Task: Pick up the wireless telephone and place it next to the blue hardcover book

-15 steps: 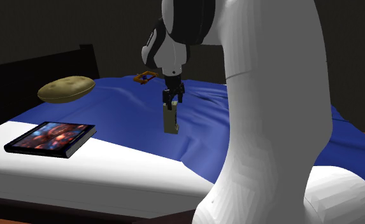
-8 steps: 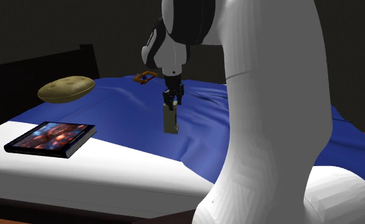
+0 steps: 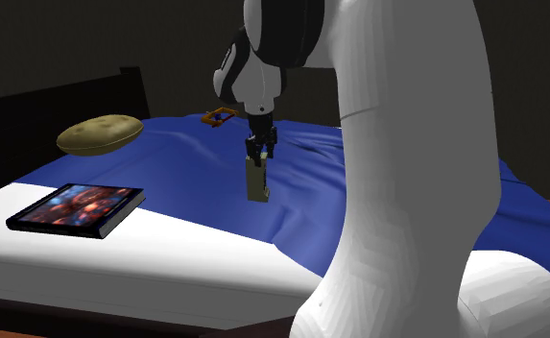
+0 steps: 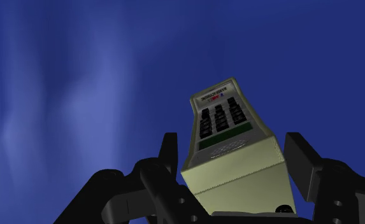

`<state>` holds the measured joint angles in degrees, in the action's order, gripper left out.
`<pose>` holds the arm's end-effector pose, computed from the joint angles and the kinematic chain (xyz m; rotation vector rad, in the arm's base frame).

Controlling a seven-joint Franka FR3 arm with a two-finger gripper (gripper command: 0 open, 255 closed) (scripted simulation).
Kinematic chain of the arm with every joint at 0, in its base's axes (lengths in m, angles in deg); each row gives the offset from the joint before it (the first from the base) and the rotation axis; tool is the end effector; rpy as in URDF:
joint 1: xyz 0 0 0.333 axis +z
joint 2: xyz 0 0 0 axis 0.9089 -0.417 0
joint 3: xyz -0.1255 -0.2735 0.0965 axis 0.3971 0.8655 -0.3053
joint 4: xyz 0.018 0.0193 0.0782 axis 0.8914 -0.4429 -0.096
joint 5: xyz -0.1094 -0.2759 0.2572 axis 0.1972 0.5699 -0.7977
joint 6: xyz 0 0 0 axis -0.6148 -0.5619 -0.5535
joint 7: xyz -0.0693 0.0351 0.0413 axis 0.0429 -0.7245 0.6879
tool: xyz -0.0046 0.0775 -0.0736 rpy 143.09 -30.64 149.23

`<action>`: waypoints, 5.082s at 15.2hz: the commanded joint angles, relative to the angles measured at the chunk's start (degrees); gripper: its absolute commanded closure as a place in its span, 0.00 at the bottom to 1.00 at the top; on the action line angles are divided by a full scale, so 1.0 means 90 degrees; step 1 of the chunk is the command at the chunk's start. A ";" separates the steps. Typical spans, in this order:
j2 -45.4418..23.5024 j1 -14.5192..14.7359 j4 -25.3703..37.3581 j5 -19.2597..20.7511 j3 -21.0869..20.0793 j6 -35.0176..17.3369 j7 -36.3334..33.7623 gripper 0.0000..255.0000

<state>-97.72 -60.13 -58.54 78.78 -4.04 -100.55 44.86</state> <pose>0.6698 0.0403 0.3571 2.8496 1.1996 -0.0621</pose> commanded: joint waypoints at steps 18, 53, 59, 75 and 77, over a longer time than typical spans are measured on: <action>0.0401 0.0004 0.0954 -0.0015 0.0001 0.1355 0.0069 1.00; -0.0403 0.2916 0.2477 0.0414 -0.1265 0.2315 -0.4000 1.00; -0.0867 0.3263 0.2954 0.0496 -0.1328 0.2349 -0.4373 1.00; -0.1015 0.3211 0.1873 0.0544 -0.1301 0.1128 -0.4455 1.00; -0.1016 0.3211 0.1874 0.0544 -0.1301 0.1128 -0.4455 1.00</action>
<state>-106.84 -31.24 -41.69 83.67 -15.75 -90.31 4.78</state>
